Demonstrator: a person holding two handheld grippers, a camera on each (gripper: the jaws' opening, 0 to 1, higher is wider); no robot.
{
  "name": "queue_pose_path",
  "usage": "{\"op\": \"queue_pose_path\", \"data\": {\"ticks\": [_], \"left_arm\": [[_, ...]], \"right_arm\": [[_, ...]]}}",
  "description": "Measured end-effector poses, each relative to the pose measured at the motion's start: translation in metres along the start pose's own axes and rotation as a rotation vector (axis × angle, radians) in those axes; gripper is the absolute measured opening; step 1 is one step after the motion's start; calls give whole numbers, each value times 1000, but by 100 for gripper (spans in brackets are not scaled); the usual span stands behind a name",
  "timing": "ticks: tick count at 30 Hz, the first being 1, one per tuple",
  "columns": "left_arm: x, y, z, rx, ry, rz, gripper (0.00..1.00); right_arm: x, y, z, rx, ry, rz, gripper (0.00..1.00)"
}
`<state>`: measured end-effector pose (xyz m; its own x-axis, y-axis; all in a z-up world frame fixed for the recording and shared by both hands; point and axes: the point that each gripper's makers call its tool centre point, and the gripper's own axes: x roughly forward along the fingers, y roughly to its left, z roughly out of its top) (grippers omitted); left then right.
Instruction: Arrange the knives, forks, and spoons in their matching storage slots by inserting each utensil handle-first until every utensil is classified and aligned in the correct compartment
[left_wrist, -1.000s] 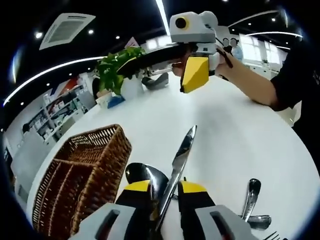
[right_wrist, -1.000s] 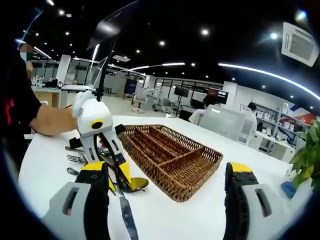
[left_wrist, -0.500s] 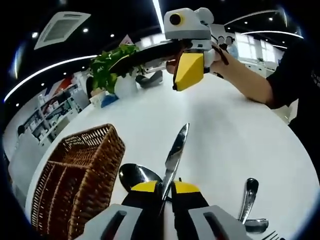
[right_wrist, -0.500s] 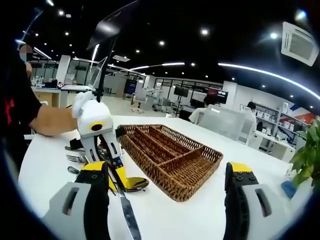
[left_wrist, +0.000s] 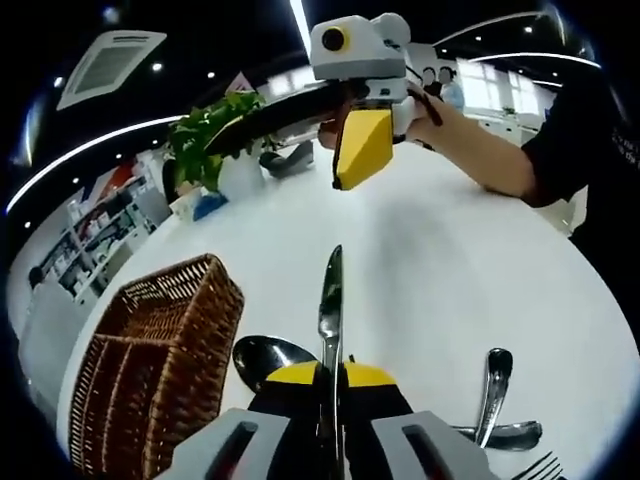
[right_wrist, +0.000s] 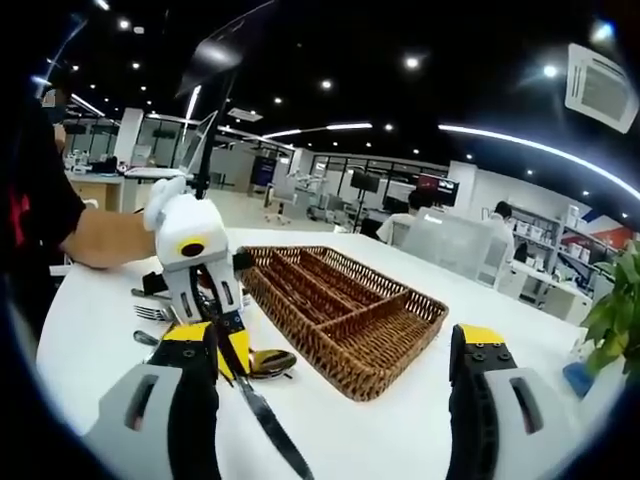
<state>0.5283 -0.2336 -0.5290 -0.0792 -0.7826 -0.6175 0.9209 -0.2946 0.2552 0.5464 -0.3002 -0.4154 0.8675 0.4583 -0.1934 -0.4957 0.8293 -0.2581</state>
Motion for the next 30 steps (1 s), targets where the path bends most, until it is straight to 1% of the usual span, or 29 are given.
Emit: {"op": "queue_pose_path", "data": {"ticks": [2, 3, 4, 5, 6, 7, 8, 9, 11, 13, 15, 17, 18, 19, 21, 23, 25, 26, 28, 30], "left_arm": [[-3, 0, 1, 3, -4, 4, 6], [-3, 1, 2, 2, -14, 5, 3], [-8, 5, 14, -24, -74, 18, 0], [-16, 3, 16, -64, -72, 1, 0], [-19, 5, 17, -44, -66, 3, 0], [-21, 1, 10, -25, -30, -15, 0], [-21, -1, 4, -12, 9, -16, 0], [-19, 4, 1, -3, 18, 17, 0], [-17, 7, -1, -27, 17, 25, 0], [-14, 10, -1, -47, -1, 31, 0], [-9, 1, 2, -93, -16, -14, 8], [-5, -3, 2, -81, -9, -28, 14], [-2, -5, 0, -48, 8, -27, 15], [-1, -1, -1, -40, 16, -1, 14], [-1, 3, -4, -50, 43, 11, 10], [-1, 3, -3, -56, 34, -2, 9], [-2, 2, -3, -76, 43, -18, 9], [-2, 1, -4, -60, 52, -25, 9], [-2, -1, -4, -54, 65, -29, 9], [-4, -7, -4, -48, 68, -57, 9]], "right_arm": [[0, 1, -1, -1, 3, 5, 99], [0, 2, -1, -1, 7, 10, 99], [0, 2, -2, -1, 8, 12, 99], [1, 4, -5, 1, 20, 25, 99], [1, 6, -8, 0, 30, 36, 98], [2, 9, -13, -7, 52, 47, 98], [2, 9, -14, -14, 57, 46, 98], [3, 9, -14, -19, 61, 47, 97], [3, 10, -14, -20, 60, 53, 97], [3, 14, -14, -18, 59, 65, 98], [3, 14, -13, -18, 58, 65, 98], [3, 13, -13, -17, 59, 63, 99], [3, 13, -14, -16, 59, 61, 98], [3, 12, -14, -16, 60, 61, 98], [3, 12, -14, -16, 60, 59, 98], [3, 12, -13, -18, 59, 61, 99], [3, 13, -13, -15, 57, 61, 99], [3, 13, -14, -16, 59, 62, 99], [4, 13, -15, -15, 64, 62, 99], [5, 13, -16, -14, 66, 62, 99]]}}
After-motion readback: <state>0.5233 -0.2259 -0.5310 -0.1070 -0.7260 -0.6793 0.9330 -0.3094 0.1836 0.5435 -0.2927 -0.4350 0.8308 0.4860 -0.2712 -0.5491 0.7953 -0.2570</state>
